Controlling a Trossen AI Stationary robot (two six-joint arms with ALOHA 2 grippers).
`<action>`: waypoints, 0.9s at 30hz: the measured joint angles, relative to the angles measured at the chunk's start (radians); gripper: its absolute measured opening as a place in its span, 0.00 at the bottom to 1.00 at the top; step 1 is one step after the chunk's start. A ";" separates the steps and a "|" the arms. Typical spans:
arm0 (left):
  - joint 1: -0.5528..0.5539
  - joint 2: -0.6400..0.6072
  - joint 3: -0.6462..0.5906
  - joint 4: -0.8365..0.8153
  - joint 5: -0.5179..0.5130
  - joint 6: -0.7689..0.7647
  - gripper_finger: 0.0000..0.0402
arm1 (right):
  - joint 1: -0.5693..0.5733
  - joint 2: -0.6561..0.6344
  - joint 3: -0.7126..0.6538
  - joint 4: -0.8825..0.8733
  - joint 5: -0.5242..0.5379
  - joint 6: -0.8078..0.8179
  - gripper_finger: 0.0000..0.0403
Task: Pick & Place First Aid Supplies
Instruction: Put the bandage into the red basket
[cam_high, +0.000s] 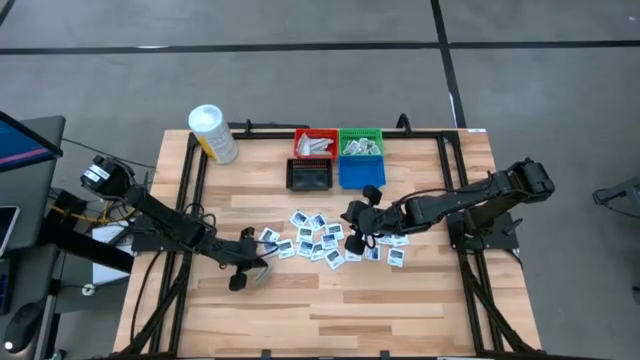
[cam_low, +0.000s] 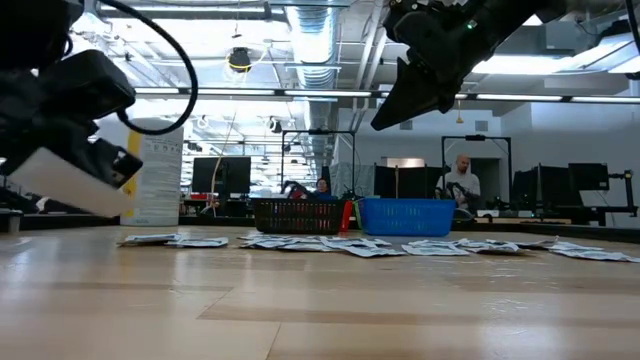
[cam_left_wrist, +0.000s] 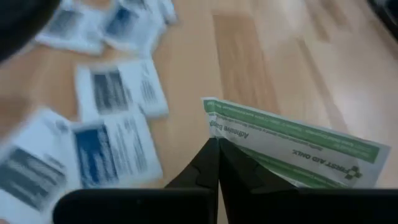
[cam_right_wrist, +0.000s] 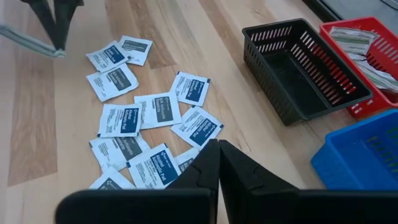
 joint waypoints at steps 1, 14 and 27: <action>0.000 0.000 0.004 0.004 -0.022 0.001 0.01 | 0.000 0.000 0.000 0.000 0.000 0.000 0.00; 0.133 -0.002 0.073 0.038 -0.121 0.281 0.02 | 0.015 0.000 0.000 -0.001 -0.001 0.020 0.00; 0.547 -0.002 0.106 0.254 -0.140 0.491 0.02 | 0.042 0.000 0.000 -0.049 0.000 0.073 0.00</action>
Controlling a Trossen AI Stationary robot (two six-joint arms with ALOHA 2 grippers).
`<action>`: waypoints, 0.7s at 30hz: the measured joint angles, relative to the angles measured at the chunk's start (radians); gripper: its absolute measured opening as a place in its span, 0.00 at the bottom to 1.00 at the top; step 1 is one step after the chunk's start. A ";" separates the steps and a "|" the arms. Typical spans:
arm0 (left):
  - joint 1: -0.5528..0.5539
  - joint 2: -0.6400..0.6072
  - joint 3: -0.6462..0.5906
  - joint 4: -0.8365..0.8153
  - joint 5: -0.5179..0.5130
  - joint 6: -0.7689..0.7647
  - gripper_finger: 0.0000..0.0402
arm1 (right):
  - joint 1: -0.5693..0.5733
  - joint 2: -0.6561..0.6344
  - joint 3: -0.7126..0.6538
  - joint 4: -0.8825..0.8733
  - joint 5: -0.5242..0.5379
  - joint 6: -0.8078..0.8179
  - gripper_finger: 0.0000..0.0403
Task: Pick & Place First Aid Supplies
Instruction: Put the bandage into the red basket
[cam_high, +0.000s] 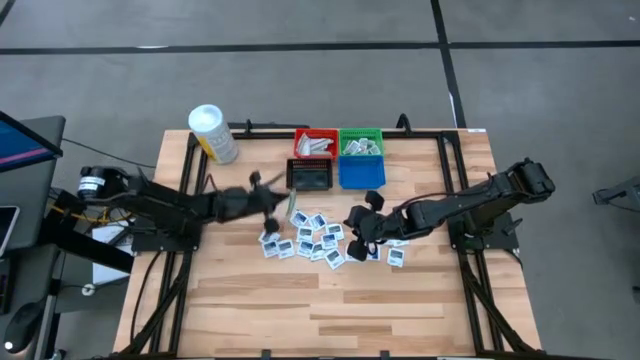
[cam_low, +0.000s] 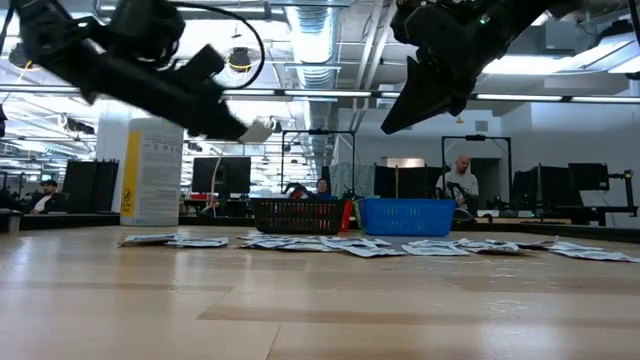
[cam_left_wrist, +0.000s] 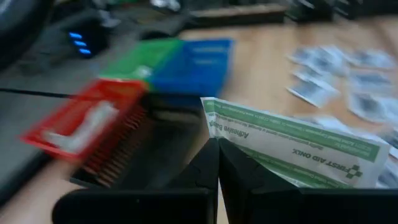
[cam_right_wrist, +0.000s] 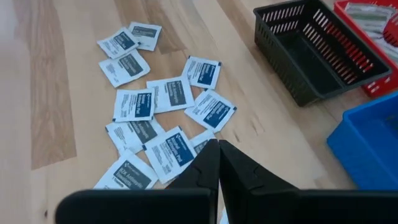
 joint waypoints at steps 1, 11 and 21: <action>0.032 0.000 0.019 0.003 0.000 0.007 0.02 | 0.003 0.000 0.000 -0.004 0.000 0.012 0.00; 0.310 0.000 0.228 0.025 0.046 0.012 0.02 | 0.005 0.000 0.000 -0.044 0.004 0.128 0.00; 0.525 0.197 0.389 0.038 0.204 0.012 0.02 | -0.023 0.000 0.000 -0.028 0.007 0.206 0.00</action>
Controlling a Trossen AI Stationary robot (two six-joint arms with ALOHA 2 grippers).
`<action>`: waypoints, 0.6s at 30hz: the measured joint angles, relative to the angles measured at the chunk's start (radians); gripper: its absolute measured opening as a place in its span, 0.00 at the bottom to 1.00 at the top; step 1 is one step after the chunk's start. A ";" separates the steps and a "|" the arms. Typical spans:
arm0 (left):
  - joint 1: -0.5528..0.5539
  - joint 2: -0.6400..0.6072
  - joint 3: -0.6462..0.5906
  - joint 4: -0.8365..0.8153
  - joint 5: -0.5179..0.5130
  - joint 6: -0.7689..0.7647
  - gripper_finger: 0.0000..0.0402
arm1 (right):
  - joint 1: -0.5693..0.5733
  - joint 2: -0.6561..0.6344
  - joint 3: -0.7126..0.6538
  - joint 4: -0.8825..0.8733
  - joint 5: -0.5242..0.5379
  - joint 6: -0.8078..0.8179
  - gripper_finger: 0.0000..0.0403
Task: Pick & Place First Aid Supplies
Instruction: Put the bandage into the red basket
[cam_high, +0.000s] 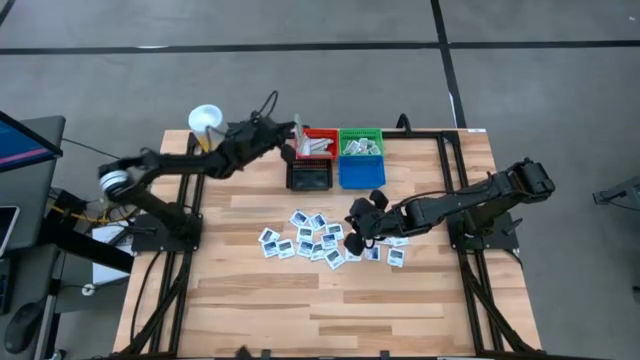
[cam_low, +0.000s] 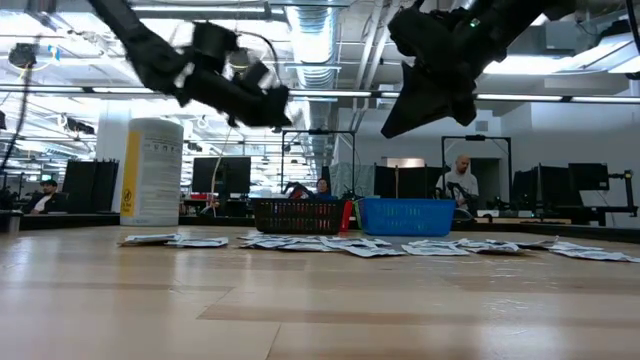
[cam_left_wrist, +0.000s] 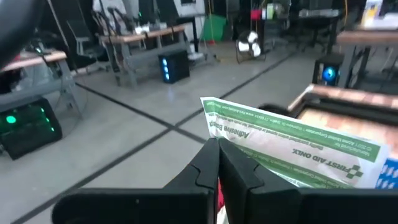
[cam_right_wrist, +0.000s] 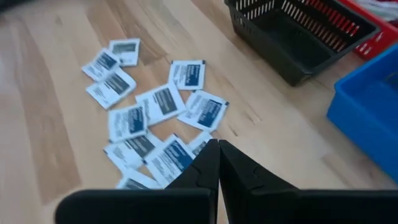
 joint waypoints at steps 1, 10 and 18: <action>0.009 0.045 0.026 0.000 0.010 0.001 0.02 | 0.001 0.000 0.000 0.007 0.000 0.018 0.00; 0.040 0.308 0.179 -0.002 0.015 -0.001 0.02 | 0.037 0.000 0.000 0.034 -0.003 0.072 0.00; 0.038 0.340 0.199 -0.008 0.064 -0.070 0.10 | 0.068 0.000 0.000 0.041 0.001 0.072 0.00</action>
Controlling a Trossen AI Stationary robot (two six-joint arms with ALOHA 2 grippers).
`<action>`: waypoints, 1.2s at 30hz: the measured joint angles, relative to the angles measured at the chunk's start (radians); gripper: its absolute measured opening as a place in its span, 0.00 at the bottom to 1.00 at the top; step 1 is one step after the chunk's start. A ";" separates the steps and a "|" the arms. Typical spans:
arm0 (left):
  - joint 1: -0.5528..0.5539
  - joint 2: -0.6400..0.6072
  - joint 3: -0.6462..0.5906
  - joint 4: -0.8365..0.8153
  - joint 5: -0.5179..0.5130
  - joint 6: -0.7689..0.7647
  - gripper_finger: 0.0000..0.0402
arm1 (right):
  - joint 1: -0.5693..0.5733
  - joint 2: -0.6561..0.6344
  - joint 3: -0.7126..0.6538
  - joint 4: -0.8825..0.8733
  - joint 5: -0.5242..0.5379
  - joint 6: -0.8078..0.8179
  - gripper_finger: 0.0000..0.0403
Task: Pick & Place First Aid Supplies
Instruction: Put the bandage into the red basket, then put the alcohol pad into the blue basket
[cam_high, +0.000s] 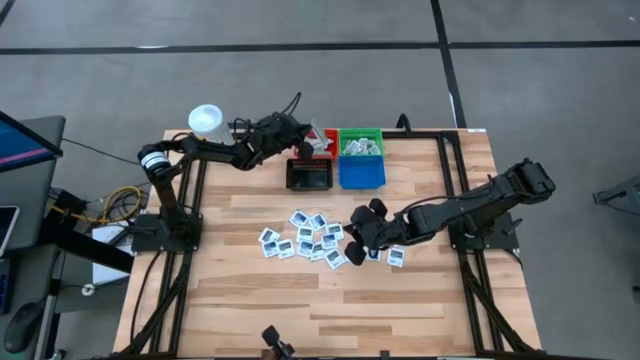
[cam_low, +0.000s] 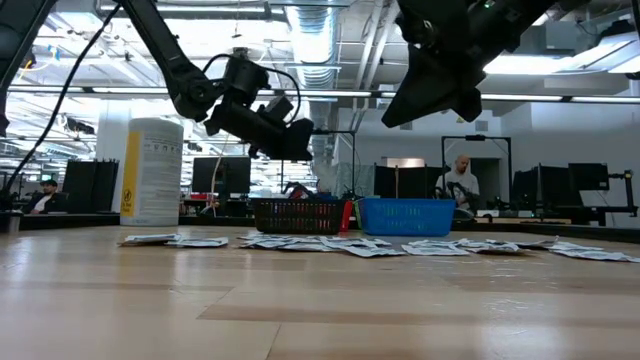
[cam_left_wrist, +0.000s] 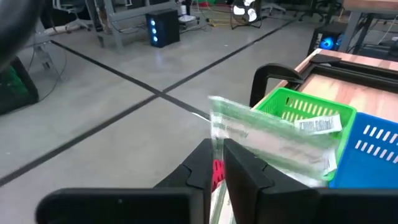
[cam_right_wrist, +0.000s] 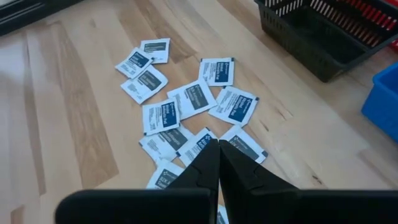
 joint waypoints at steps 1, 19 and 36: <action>0.000 0.000 0.000 0.000 0.000 -0.003 0.11 | 0.000 0.000 0.000 0.000 0.000 0.000 0.00; -0.070 -0.167 -0.046 -0.308 0.247 -0.227 0.16 | -0.013 0.000 0.000 -0.287 -0.006 -0.008 0.00; -0.440 -0.777 -0.490 -0.295 0.254 -0.438 0.16 | 0.094 0.021 0.000 -0.266 -0.353 -0.155 0.00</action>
